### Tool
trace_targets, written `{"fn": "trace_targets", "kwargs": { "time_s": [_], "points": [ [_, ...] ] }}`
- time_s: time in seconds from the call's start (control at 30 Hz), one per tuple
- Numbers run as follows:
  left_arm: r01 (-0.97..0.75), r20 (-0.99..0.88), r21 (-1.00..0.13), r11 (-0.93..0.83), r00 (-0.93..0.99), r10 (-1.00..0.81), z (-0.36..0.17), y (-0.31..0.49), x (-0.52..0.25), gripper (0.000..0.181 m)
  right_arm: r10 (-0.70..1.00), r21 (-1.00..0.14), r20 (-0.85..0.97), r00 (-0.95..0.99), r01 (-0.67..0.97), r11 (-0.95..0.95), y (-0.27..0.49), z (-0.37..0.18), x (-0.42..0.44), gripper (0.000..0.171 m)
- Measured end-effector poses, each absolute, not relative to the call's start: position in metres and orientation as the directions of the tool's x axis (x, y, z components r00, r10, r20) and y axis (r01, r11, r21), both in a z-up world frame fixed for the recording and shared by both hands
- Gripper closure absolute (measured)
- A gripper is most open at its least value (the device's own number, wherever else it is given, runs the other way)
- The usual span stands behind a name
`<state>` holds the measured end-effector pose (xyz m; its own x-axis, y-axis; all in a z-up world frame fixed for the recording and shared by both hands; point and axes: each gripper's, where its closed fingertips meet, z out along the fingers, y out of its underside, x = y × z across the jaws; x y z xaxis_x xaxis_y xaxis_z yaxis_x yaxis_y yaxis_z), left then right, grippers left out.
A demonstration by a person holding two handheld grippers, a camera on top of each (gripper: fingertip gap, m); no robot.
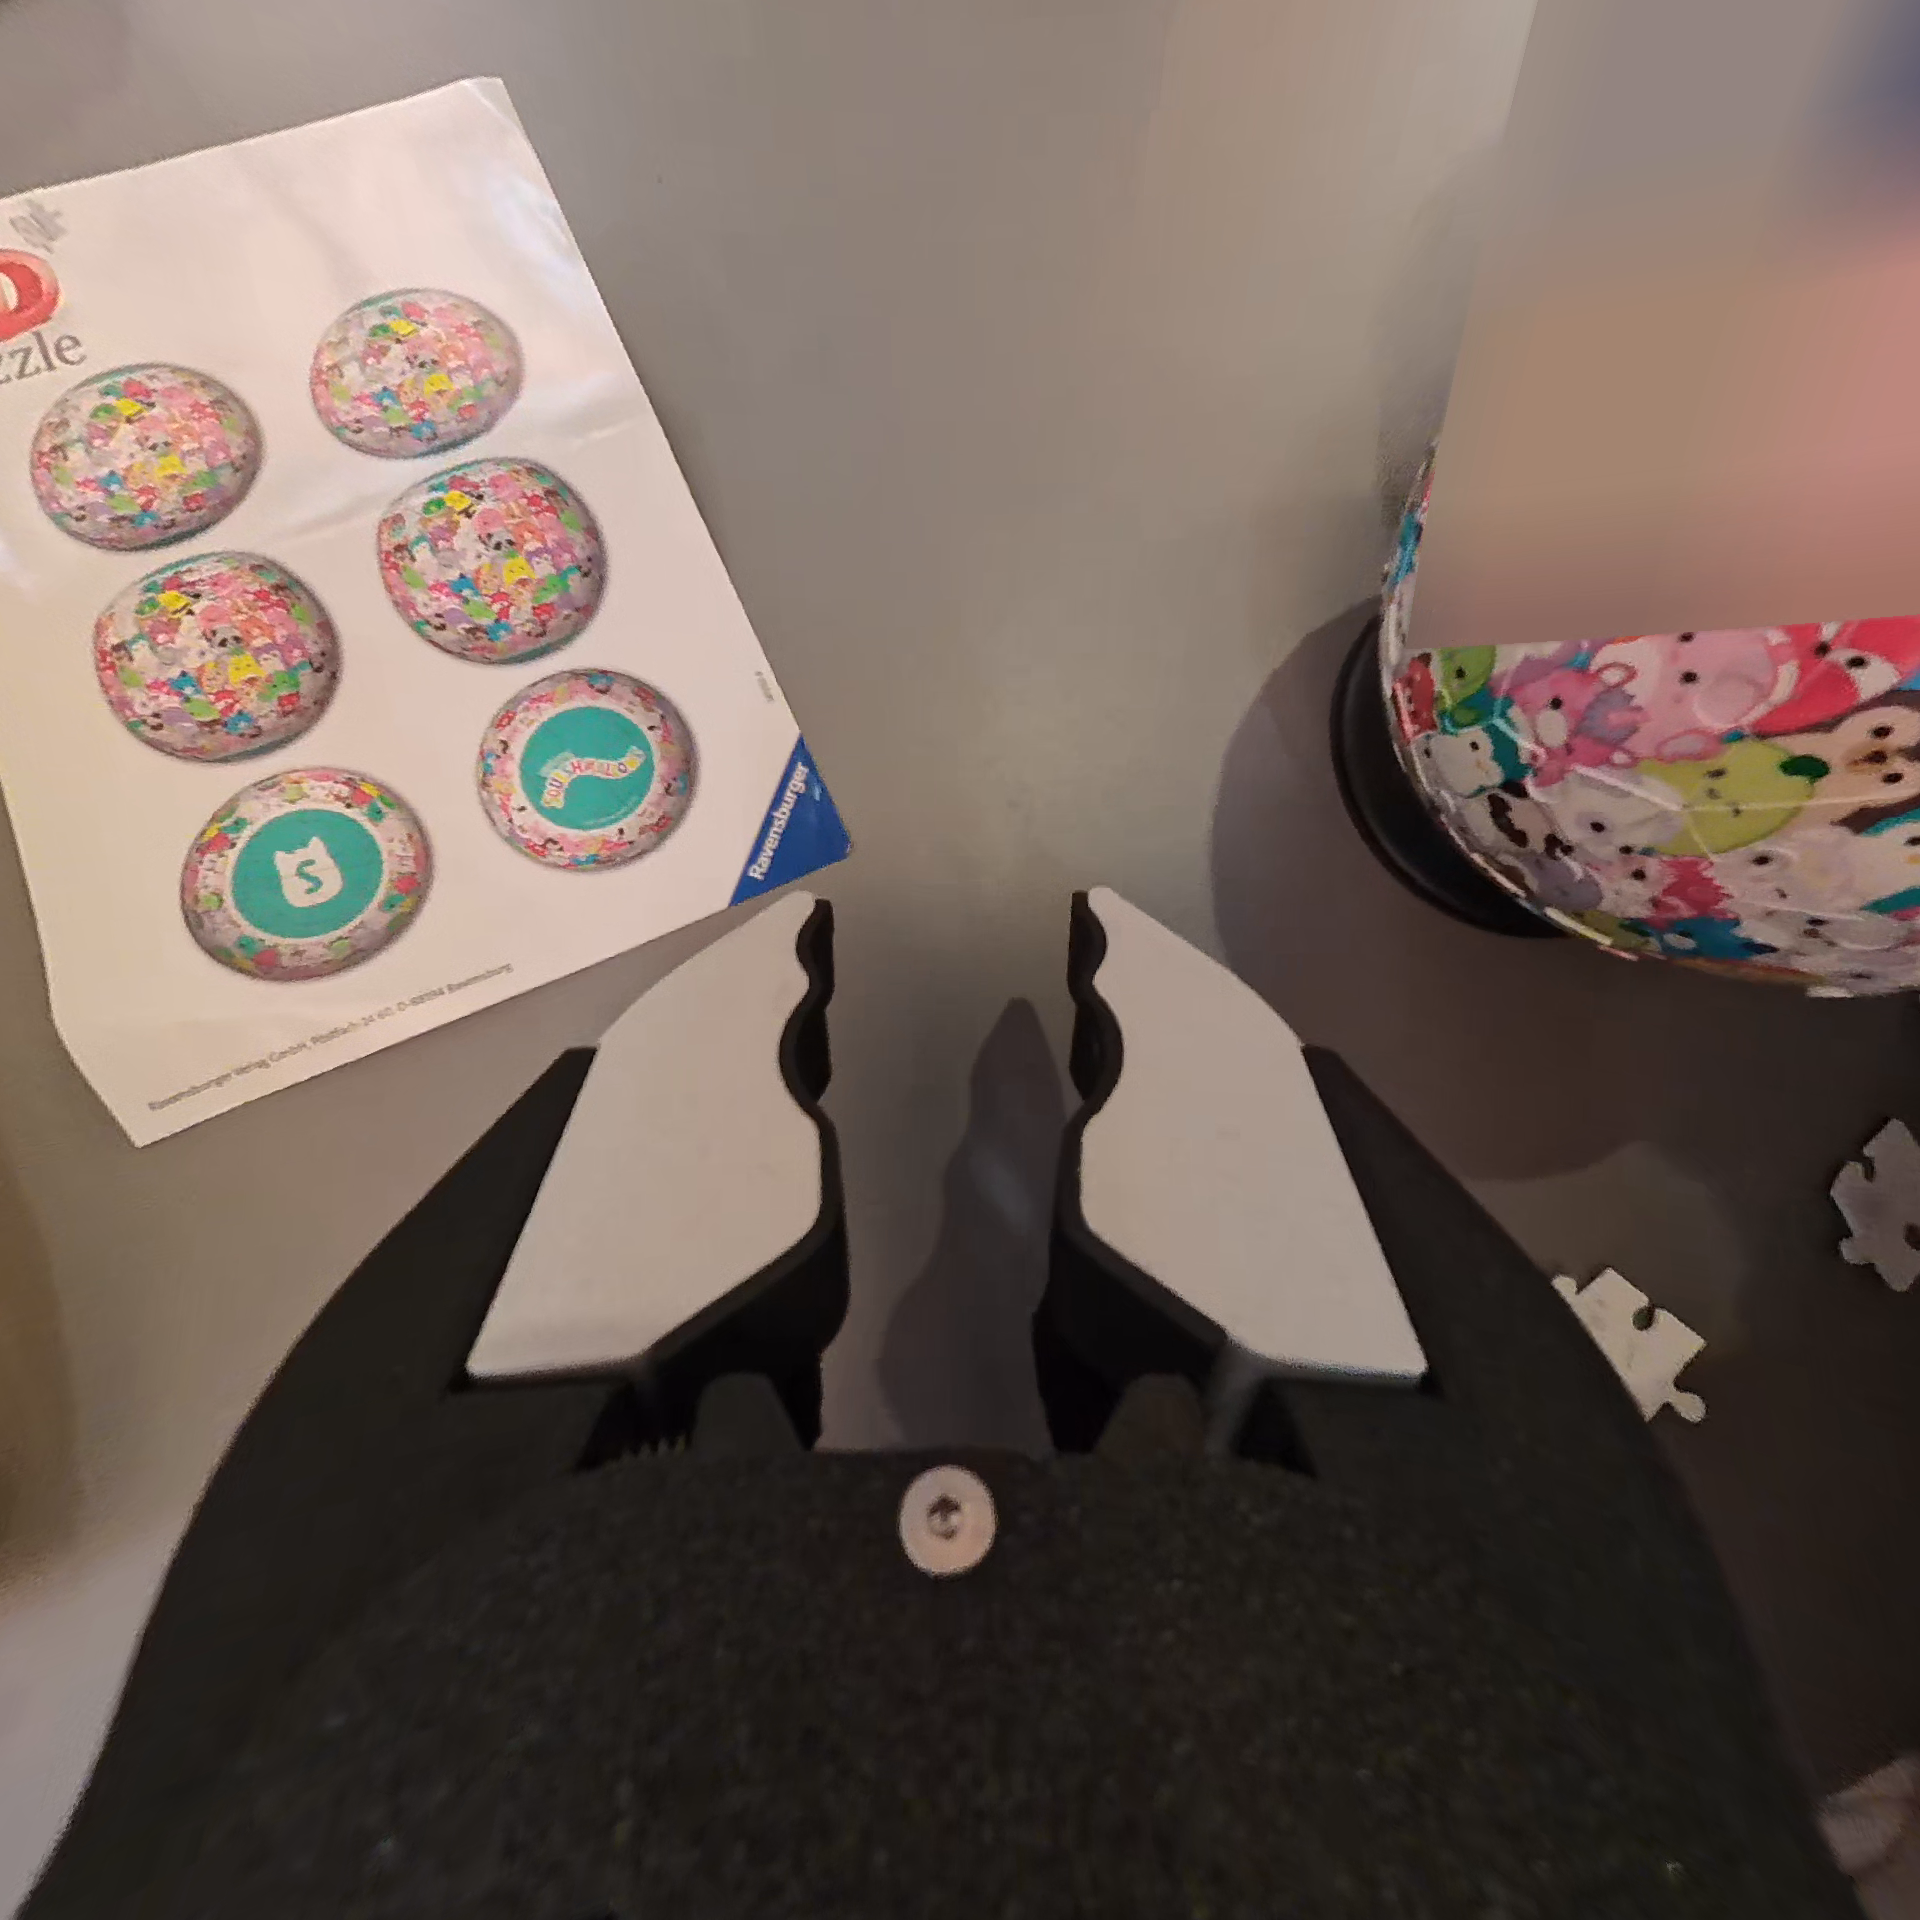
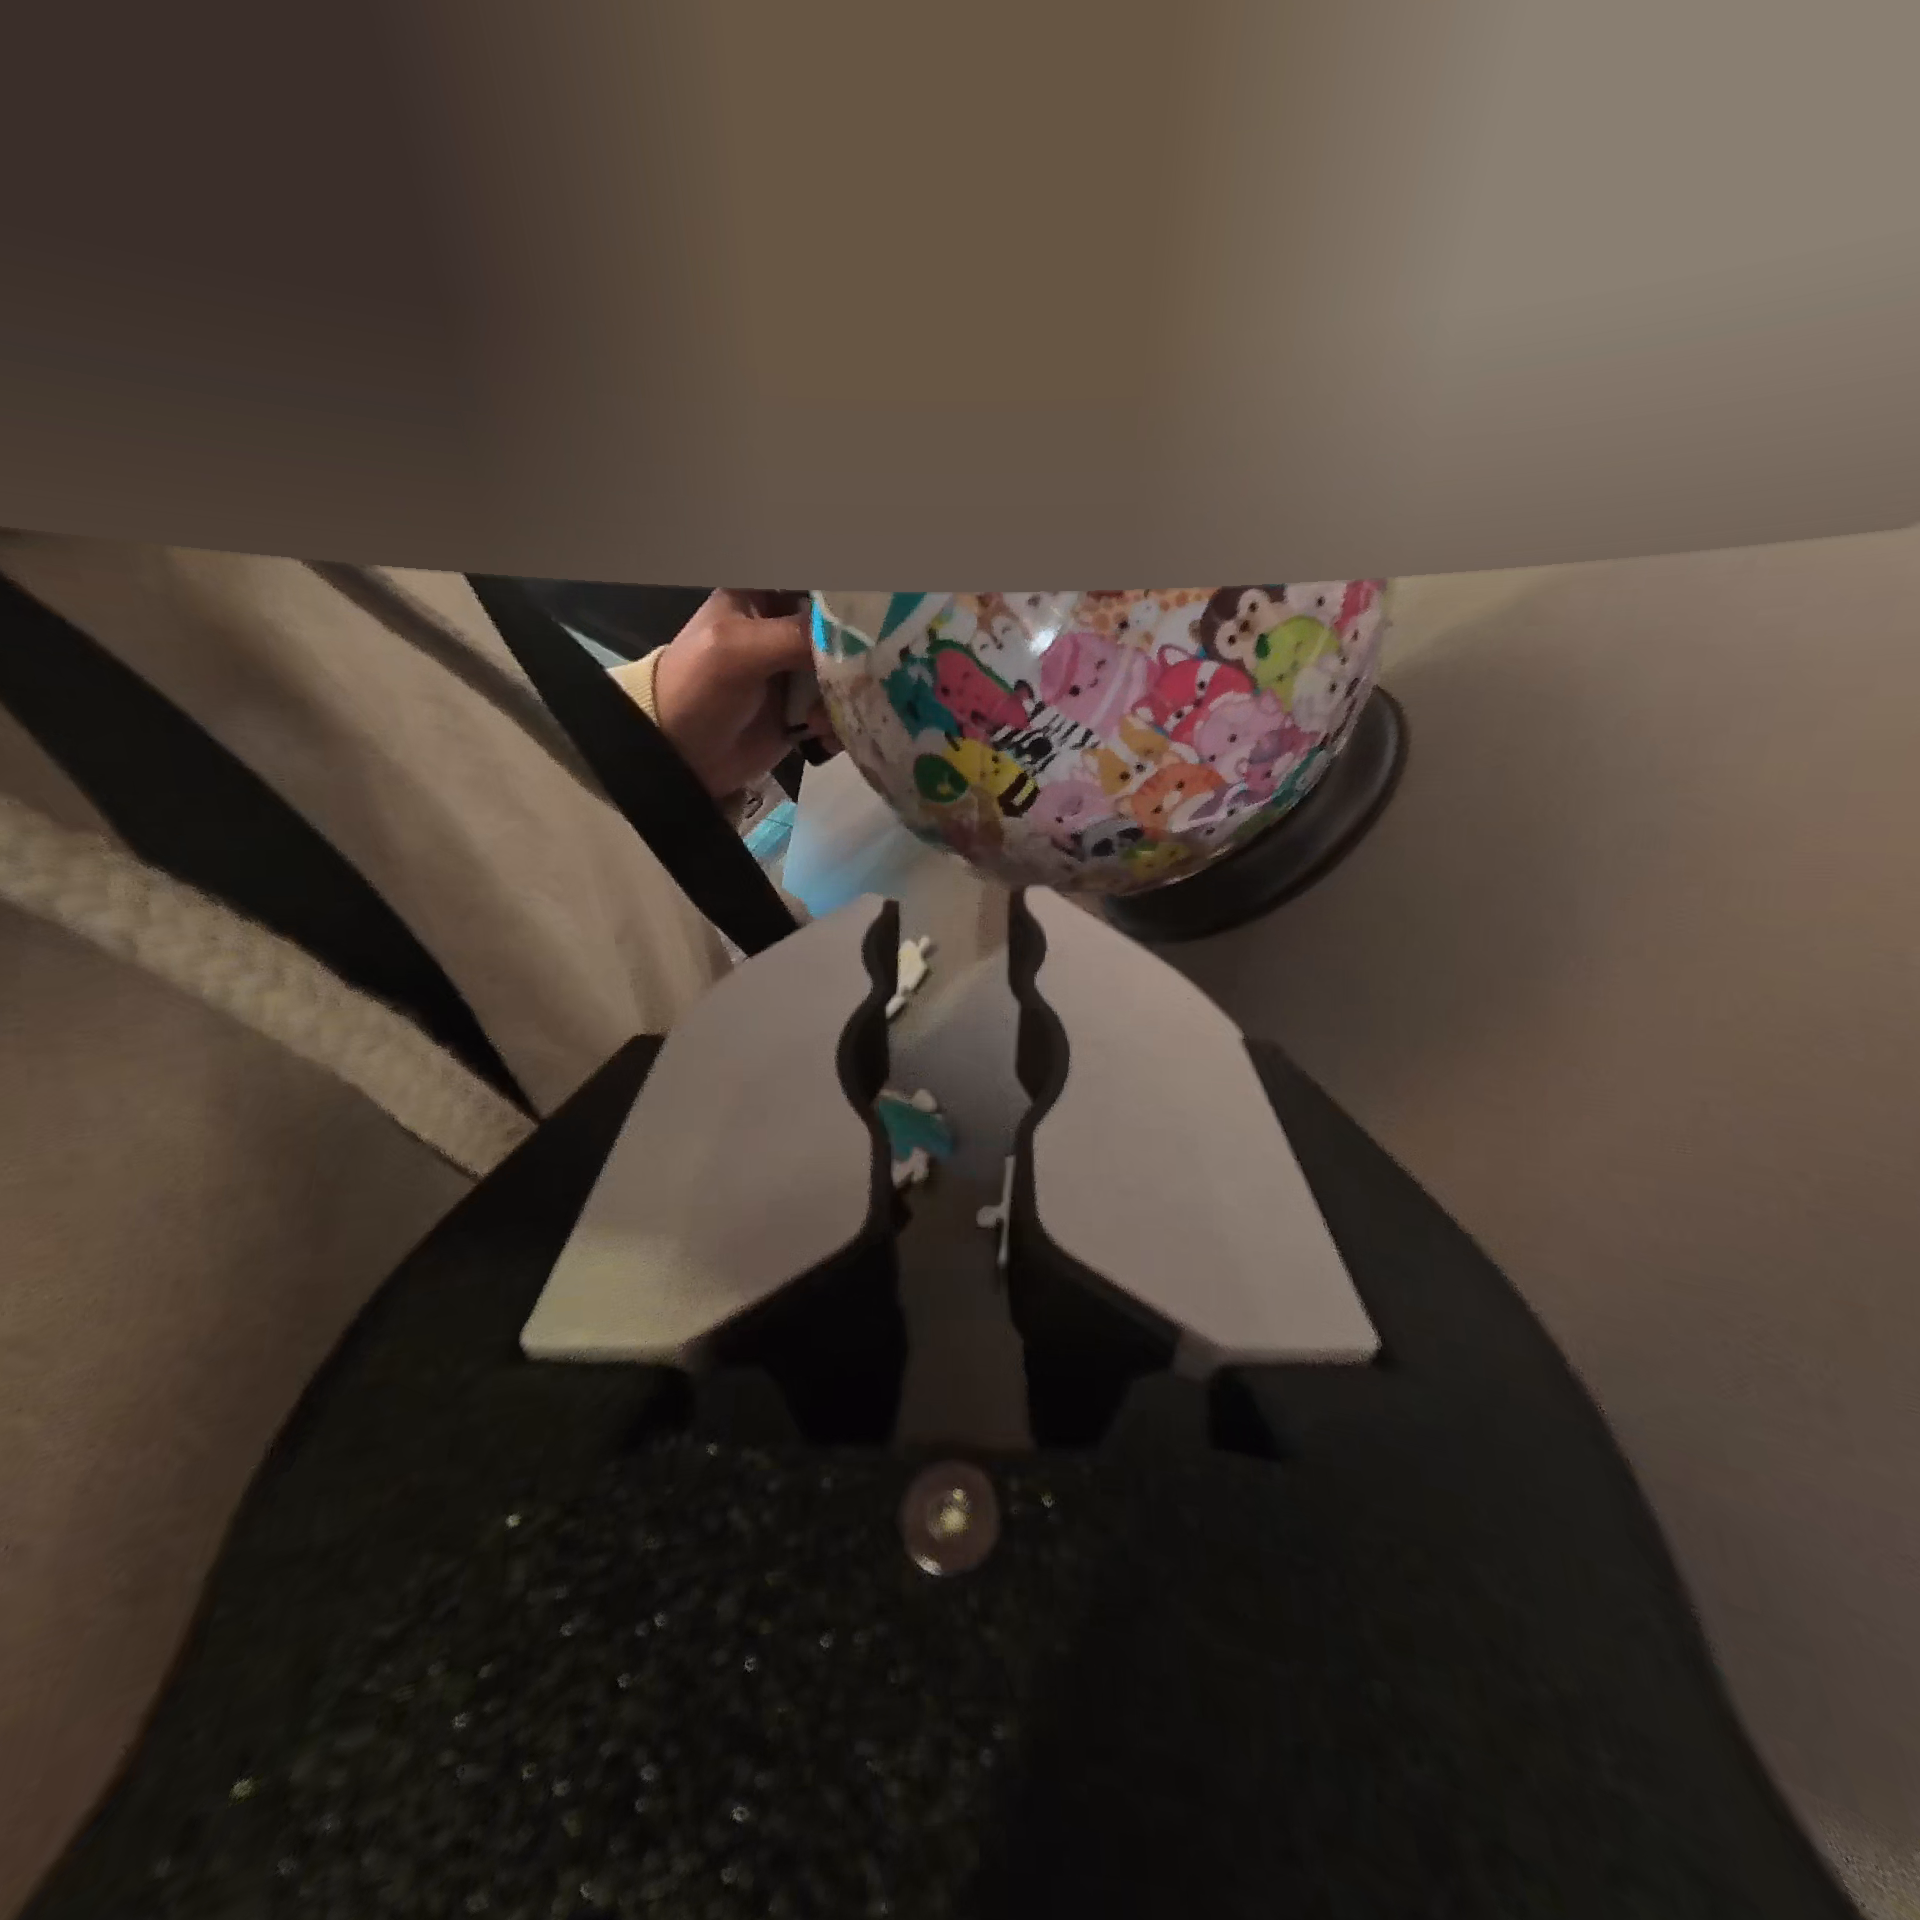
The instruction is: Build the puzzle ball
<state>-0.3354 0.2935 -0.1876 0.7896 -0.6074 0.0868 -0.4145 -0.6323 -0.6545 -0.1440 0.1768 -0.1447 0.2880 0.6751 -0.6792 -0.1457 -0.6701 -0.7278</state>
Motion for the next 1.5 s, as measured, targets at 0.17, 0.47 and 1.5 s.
{"fn": "trace_targets", "kwargs": {
  "time_s": [0.17, 0.47, 1.5],
  "points": [
    [-0.412, 0.110, -0.650, -0.639, 0.781, -0.615, -0.192, 0.297, -0.335, 0.138, 0.673, -0.722, -0.677, 0.297, -0.095, -0.685, 0.179, -0.151, -0.149, 0.154],
    [-0.394, 0.126, -0.655, -0.644, 0.784, -0.608, -0.196, 0.302, -0.338, 0.140, 0.674, -0.728, -0.663, 0.326, -0.072, -0.682, 0.180, -0.155, -0.150, 0.154],
    [-0.429, 0.197, -0.802, -0.416, 0.467, -0.862, -0.166, 0.109, -0.311, 0.142, 0.800, -0.683, -0.014, 0.599, 0.579, -0.445, 0.144, -0.221, -0.146, 0.137]
  ]
}}
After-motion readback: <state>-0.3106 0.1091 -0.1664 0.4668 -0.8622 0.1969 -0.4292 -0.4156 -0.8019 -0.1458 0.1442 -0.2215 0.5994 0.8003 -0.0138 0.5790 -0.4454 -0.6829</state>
